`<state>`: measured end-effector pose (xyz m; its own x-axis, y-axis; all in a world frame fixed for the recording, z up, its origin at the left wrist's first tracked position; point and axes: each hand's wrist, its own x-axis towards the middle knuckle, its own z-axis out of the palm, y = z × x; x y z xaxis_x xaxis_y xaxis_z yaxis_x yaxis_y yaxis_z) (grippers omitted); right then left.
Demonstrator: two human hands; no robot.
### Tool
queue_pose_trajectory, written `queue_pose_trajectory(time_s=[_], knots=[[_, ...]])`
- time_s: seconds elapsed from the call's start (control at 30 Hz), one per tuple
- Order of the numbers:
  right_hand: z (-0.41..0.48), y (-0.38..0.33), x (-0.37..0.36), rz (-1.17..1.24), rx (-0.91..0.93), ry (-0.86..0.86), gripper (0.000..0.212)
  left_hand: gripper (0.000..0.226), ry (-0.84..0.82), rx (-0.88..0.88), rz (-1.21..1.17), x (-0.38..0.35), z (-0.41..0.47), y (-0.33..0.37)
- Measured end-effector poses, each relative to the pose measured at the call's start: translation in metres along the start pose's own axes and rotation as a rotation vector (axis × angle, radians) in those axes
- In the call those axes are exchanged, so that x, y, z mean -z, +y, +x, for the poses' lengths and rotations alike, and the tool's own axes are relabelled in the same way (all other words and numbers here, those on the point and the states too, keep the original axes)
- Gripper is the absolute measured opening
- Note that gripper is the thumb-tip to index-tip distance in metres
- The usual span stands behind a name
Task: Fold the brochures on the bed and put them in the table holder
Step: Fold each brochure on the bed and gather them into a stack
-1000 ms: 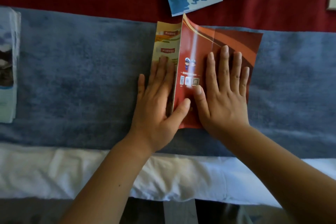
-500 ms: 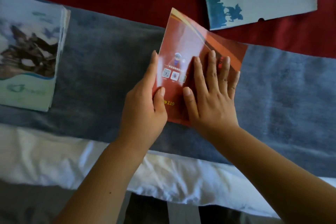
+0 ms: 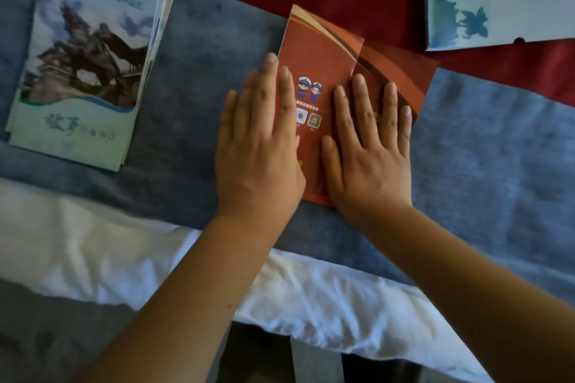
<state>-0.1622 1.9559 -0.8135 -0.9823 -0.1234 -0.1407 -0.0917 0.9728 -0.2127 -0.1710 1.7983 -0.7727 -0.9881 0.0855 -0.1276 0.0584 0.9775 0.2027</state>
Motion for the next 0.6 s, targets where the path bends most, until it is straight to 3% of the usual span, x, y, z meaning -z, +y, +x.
queue_pose_trajectory(time_s=[0.13, 0.3, 0.47, 0.6], knots=[[0.0, 0.001, -0.002, -0.015, 0.002, 0.003, 0.065, 0.064, -0.027, -0.027, 0.007, -0.016, 0.0, -0.003], [0.0, 0.002, 0.002, 0.038, 0.011, -0.009, 0.065, 0.069, -0.022, -0.043, 0.035, -0.038, -0.002, -0.011], [-0.004, 0.002, 0.006, 0.049, -0.2, 0.013, 0.07, 0.076, 0.032, -0.072, -0.01, -0.047, -0.002, -0.014], [-0.001, -0.001, 0.003, 0.093, -0.178, 0.017, 0.069, 0.078, 0.003, -0.072, -0.062, -0.043, -0.002, -0.014]])
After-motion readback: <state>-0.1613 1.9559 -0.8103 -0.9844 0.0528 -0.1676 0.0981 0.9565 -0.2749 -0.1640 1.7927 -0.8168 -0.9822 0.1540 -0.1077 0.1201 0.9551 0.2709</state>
